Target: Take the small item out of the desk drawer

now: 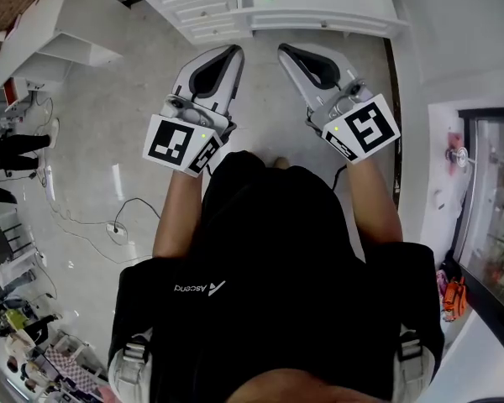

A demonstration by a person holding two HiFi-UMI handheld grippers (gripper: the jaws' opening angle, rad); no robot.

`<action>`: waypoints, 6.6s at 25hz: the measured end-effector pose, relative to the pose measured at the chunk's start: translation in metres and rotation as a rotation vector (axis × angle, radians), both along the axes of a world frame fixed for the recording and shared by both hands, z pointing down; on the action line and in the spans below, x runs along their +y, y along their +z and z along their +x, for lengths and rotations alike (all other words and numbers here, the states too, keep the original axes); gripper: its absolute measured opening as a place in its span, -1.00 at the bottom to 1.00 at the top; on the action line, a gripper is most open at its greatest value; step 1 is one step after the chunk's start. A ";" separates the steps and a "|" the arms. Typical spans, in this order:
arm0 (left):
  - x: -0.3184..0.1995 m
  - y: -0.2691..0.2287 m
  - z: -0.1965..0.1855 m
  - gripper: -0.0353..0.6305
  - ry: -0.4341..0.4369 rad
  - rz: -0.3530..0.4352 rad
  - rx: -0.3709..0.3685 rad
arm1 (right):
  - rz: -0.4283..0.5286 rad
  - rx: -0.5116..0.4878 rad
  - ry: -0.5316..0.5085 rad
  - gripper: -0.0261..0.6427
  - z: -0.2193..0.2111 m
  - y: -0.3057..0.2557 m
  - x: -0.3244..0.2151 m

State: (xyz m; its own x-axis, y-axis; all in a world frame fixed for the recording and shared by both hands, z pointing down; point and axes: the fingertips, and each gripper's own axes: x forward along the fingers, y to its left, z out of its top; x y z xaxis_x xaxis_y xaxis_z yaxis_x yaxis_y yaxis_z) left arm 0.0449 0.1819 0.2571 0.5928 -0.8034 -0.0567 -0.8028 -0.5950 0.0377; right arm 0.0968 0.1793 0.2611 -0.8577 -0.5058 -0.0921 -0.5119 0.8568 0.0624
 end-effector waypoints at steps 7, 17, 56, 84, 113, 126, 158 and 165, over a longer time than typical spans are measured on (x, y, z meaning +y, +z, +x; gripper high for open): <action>-0.030 -0.002 -0.001 -0.90 -0.037 0.010 -0.004 | 0.002 0.044 -0.011 -0.92 0.007 0.007 -0.032; -0.105 0.014 -0.019 -0.90 -0.029 0.023 0.003 | 0.009 0.109 0.003 -0.92 -0.010 0.026 -0.106; -0.411 0.087 -0.130 -0.90 -0.029 -0.045 0.047 | -0.292 0.577 0.009 -0.77 -0.111 0.224 -0.421; -0.438 0.105 -0.144 -0.90 -0.142 -0.110 0.027 | -0.583 0.992 -0.162 -0.34 -0.126 0.396 -0.458; -0.431 0.117 -0.134 -0.90 -0.077 -0.140 0.022 | -0.529 0.846 -0.030 -0.65 -0.105 0.322 -0.461; -0.414 0.094 -0.114 -0.90 -0.031 -0.096 0.029 | -0.376 0.466 0.070 -0.66 -0.098 0.164 -0.444; -0.388 0.012 -0.090 -0.90 0.061 0.055 0.060 | -0.105 0.030 0.081 -0.66 -0.080 0.002 -0.374; -0.387 0.011 -0.086 -0.90 0.058 0.060 0.054 | -0.113 0.019 0.080 -0.66 -0.074 0.005 -0.374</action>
